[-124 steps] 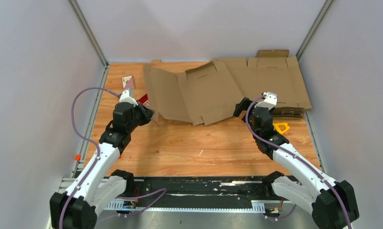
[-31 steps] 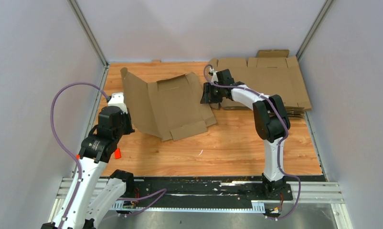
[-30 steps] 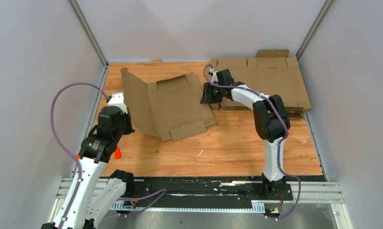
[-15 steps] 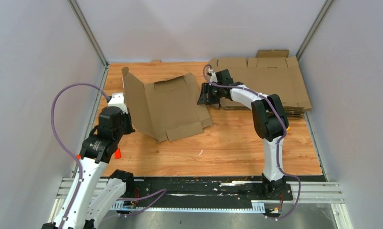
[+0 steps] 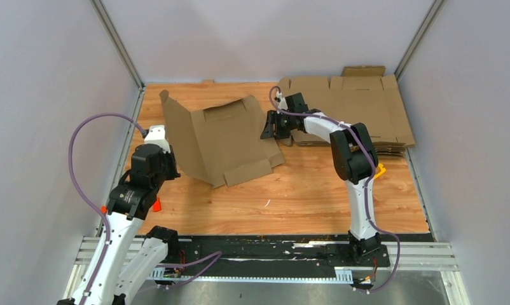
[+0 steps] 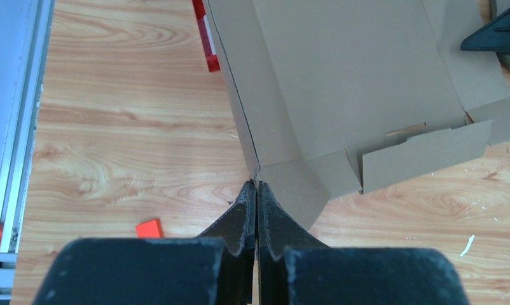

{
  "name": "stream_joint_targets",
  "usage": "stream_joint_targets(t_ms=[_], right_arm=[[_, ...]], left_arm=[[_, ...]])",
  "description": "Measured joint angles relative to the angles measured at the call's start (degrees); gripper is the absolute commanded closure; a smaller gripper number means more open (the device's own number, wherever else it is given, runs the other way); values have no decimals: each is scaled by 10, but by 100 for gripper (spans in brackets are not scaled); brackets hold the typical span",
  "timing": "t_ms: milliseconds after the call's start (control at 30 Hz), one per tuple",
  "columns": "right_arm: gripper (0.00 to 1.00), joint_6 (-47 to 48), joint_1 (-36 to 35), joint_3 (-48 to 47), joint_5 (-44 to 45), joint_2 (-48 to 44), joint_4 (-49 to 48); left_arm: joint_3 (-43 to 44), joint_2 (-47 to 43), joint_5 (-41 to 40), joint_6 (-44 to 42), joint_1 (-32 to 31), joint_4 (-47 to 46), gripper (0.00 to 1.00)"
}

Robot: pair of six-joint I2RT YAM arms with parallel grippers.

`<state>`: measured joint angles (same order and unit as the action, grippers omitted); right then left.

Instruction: Fold the paper box

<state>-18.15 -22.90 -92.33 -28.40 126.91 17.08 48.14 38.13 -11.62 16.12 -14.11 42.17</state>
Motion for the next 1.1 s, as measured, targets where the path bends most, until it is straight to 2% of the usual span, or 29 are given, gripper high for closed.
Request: stream_joint_targets(t_ms=[100, 167, 300, 433, 633, 733, 800, 833, 900, 967, 1033, 1100], right_arm=[[84, -5, 2, 0, -7, 5, -2], [93, -6, 2, 0, -10, 5, -2], [99, -6, -1, 10, -15, -7, -4], [100, 5, -4, 49, -3, -65, -1], [100, 40, -33, 100, 47, -198, -5], [100, 48, -53, 153, 80, -273, -21], [100, 48, -61, 193, 99, -319, -24], [100, 48, -62, 214, 112, -341, -24], [100, 50, -60, 252, 136, -380, -19], [100, 53, -57, 283, 156, -411, -12], [100, 57, -53, 317, 176, -444, -2], [100, 60, -52, 347, 194, -472, 8]], left_arm=[[0, 0, 0, 0, 0, -1, 100], [0, 0, 0, 0, 0, -1, 100], [0, -1, 0, 0, 0, -1, 99], [-1, -8, -3, 0, 0, 0, 97], [-7, -18, -5, 2, 0, 0, 93], [-10, -20, 0, 2, 0, 0, 88], [-12, -20, 4, 4, 0, 0, 75], [-13, -20, 8, 3, 0, 0, 65], [-13, -18, 15, 4, 0, -1, 35], [-13, -17, 21, 7, 0, -2, 14], [-13, -16, 27, 6, 0, -3, 2], [-13, -16, 38, 9, 0, -5, 0]])
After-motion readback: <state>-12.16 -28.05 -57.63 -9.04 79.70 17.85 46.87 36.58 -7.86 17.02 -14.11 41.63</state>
